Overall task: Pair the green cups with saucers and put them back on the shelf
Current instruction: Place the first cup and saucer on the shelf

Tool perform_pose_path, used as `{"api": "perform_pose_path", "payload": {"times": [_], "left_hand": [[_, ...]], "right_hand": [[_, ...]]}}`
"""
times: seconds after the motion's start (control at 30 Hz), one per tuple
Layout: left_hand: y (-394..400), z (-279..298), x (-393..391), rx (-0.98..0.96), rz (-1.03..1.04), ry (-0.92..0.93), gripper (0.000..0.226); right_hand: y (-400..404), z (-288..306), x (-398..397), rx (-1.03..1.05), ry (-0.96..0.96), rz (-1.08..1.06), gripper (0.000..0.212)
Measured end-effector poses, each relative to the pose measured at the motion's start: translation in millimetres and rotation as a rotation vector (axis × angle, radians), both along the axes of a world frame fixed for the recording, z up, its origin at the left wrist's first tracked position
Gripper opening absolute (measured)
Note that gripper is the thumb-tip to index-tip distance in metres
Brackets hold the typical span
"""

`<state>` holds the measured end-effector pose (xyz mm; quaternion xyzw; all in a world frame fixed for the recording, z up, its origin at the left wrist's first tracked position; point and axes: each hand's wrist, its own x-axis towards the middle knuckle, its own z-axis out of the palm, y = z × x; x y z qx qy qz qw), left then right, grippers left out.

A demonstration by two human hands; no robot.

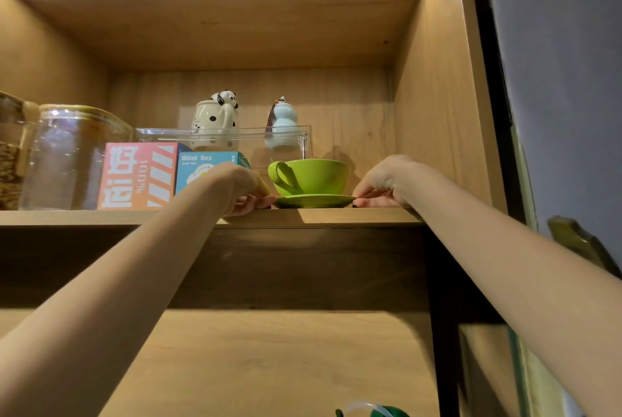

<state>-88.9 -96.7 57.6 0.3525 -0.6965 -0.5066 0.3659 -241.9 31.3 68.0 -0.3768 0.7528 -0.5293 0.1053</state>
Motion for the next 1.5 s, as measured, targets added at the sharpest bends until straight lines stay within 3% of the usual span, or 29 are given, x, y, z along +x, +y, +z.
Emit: {"api": "perform_pose_path", "payload": {"times": [0.13,0.3,0.43,0.6,0.77,0.93,1.03,1.23,1.5], "left_hand": [[-4.7,0.8,3.4,0.002,0.039,0.008,0.016],[-16.5,0.5,8.1,-0.097,0.118,0.04,0.032],[-18.1,-0.4,8.4,-0.216,0.171,0.072,0.019],[-17.1,-4.3,8.4,-0.326,0.205,0.075,0.017],[-5.1,-10.3,12.4,-0.385,0.215,0.049,0.032],[10.1,-14.9,23.3,-0.381,0.172,0.077,0.038],[24.0,-19.5,30.9,-0.345,0.11,0.1,0.037],[46.8,-35.4,42.9,-0.371,0.191,0.11,0.034],[90.6,-52.5,59.8,-0.31,0.112,0.111,0.036]], "right_hand": [[-2.6,0.5,4.3,0.015,0.004,0.023,0.02],[-9.1,1.5,11.1,0.041,0.014,0.053,0.015],[-10.4,1.4,14.6,0.091,0.042,0.064,0.021],[-9.2,-0.4,17.9,0.099,0.129,0.031,0.023],[-6.5,-3.1,20.5,-0.007,0.164,0.019,0.005],[1.5,-2.9,24.6,-0.046,0.133,0.034,0.012],[10.4,-5.3,29.0,-0.056,0.133,0.009,0.004],[33.0,-14.8,38.4,-0.113,0.077,0.009,0.013],[74.4,-41.0,56.5,-0.115,0.035,0.048,0.011]]}}
